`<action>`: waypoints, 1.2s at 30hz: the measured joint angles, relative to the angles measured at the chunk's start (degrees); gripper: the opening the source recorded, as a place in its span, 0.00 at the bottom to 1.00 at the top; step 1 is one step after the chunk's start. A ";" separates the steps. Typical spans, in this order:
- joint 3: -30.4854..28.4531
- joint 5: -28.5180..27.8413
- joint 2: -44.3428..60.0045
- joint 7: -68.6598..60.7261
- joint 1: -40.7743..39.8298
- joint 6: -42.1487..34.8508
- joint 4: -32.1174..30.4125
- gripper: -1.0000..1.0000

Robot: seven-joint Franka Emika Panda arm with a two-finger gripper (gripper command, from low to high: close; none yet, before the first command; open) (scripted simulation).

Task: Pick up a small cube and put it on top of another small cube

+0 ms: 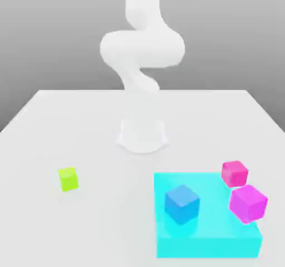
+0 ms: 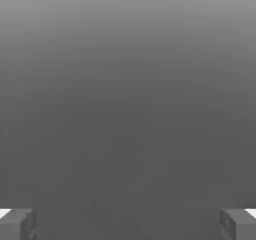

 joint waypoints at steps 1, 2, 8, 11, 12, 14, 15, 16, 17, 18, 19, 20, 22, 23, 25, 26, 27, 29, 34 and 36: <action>-0.19 -0.41 1.84 1.27 -1.59 1.59 -1.77 0.50; -0.45 -0.90 3.67 2.61 -3.12 3.13 -3.50 0.50; -2.84 -3.42 14.55 10.24 -12.08 12.26 -13.68 0.50; -4.57 -4.45 20.20 13.93 -16.57 17.00 -18.88 0.50; -5.19 -4.73 22.02 15.08 -17.99 18.55 -20.58 0.50; -6.55 -5.17 25.57 17.25 -20.66 21.57 -23.93 0.50; -7.25 -5.30 27.33 18.25 -21.95 23.07 -25.60 0.50; -7.99 -5.34 29.08 19.20 -23.17 24.57 -27.26 0.50; -8.80 -5.31 30.84 20.08 -24.30 26.08 -28.92 0.50; -9.61 -5.11 32.59 20.84 -25.37 27.59 -30.59 0.50; -10.48 -4.70 34.34 21.46 -26.32 29.10 -32.26 0.50; -11.39 -3.96 36.10 21.85 -27.09 30.62 -33.93 0.50; -12.06 -1.98 40.01 21.42 -27.51 33.81 -34.86 0.50; -11.68 -0.41 42.07 20.56 -27.57 35.46 -34.73 0.50; -9.27 3.73 46.22 17.92 -28.74 38.77 -34.11 0.50; -7.02 5.29 48.28 16.83 -30.61 40.45 -33.74 0.50; -4.71 6.06 50.32 16.25 -32.76 42.13 -33.38 0.50; -0.97 6.35 54.39 15.84 -36.57 45.49 -32.69 0.50; 0.27 6.29 56.04 15.80 -37.87 46.86 -32.42 0.00; 0.87 6.14 56.87 15.84 -38.56 47.57 -32.28 0.00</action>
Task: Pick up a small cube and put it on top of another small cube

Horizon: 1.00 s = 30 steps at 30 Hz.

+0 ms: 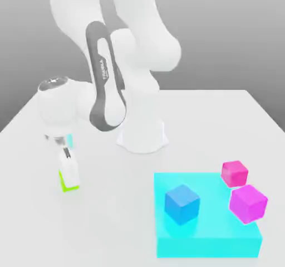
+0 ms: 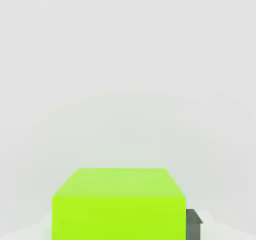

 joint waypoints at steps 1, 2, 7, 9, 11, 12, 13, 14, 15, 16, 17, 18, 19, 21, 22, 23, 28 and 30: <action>-0.23 -0.15 -0.60 0.17 0.22 -0.50 -0.09 0.00; -1.14 -0.35 -1.90 0.42 1.15 -1.56 -0.31 0.00; -5.73 -5.68 -11.47 4.37 4.28 -9.36 -2.07 0.00; -5.80 -6.62 -15.59 4.86 3.86 -12.67 -2.91 0.00; -4.18 -6.22 -18.55 6.87 6.25 -16.32 -2.14 0.00; -2.59 -5.71 -19.50 8.77 7.81 -18.31 -1.02 0.00; -0.77 -5.11 -20.32 10.89 9.52 -20.33 0.28 0.00; 1.19 -4.45 -21.06 13.10 11.38 -22.37 1.66 0.00; 3.24 -3.76 -21.75 15.36 13.32 -24.42 3.09 0.00; 5.34 -3.05 -22.42 17.63 15.30 -26.47 4.54 0.00; 7.45 -2.33 -23.07 19.92 17.31 -28.51 6.00 0.00; 9.59 -1.61 -23.71 22.22 19.31 -30.56 7.47 0.00; 11.65 -0.92 -24.32 24.44 21.24 -32.52 8.86 0.00; 15.51 0.40 -25.47 28.56 24.84 -36.14 11.41 0.00; 17.31 1.03 -26.03 30.52 26.59 -37.85 12.58 0.00; 19.12 1.66 -26.57 32.42 28.26 -39.52 13.71 0.00; 23.30 -1.78 -19.88 39.31 30.03 -34.49 14.96 0.00; 23.44 -3.41 -16.95 40.64 29.97 -31.25 14.49 1.00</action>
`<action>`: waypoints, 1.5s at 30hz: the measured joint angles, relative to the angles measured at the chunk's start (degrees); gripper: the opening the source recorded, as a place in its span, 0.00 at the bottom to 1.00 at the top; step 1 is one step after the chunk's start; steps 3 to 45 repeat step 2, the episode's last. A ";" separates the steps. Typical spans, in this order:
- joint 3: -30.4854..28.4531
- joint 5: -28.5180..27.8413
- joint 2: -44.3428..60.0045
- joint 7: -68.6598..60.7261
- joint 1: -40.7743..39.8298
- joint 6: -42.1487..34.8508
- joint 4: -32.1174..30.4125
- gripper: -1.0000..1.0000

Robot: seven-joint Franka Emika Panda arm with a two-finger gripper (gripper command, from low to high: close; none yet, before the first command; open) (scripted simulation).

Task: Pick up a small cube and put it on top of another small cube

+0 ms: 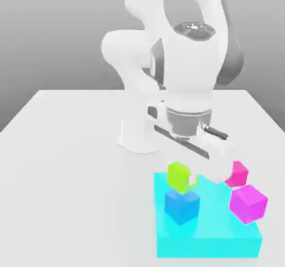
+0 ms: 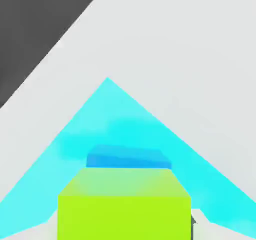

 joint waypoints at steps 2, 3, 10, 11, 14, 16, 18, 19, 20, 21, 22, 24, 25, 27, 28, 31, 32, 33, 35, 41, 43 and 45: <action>0.00 0.00 0.00 0.00 0.00 0.00 0.00 1.00; 0.00 0.00 0.00 0.00 0.00 0.00 0.00 1.00; 0.00 0.00 0.00 0.00 0.00 0.00 0.00 1.00; 0.00 0.00 0.00 0.00 0.00 0.00 0.00 1.00; 0.00 0.00 0.00 0.00 0.00 0.00 0.00 1.00; 0.00 0.00 0.00 0.00 0.00 0.00 0.00 1.00; 0.00 0.00 0.00 0.00 0.00 0.00 0.00 1.00; 0.00 0.00 0.00 0.00 0.00 0.00 0.00 1.00; 0.00 0.00 0.00 0.00 0.00 0.00 0.00 1.00; 0.00 0.00 0.00 0.00 0.00 0.00 0.00 1.00; 0.00 0.00 0.00 0.00 0.00 0.00 0.00 1.00; 0.00 0.00 0.00 0.00 0.00 0.00 0.00 1.00; 0.00 0.00 0.00 0.00 0.00 0.00 0.00 1.00; 0.00 0.00 0.00 0.00 0.00 0.00 0.00 1.00; 0.00 0.00 0.00 0.00 0.00 0.00 0.00 1.00; 0.00 0.00 0.00 0.00 0.00 0.00 0.00 1.00; 0.00 0.00 0.00 0.00 0.00 0.00 0.00 1.00; 0.00 0.00 0.00 0.00 0.00 0.00 0.00 1.00; 0.00 0.00 0.00 0.00 0.00 0.00 0.00 1.00; 0.00 0.00 0.00 0.00 0.00 0.00 0.00 1.00; 0.00 0.00 0.00 0.00 0.00 0.00 0.00 1.00; 0.00 0.00 0.00 0.00 0.00 0.00 0.00 1.00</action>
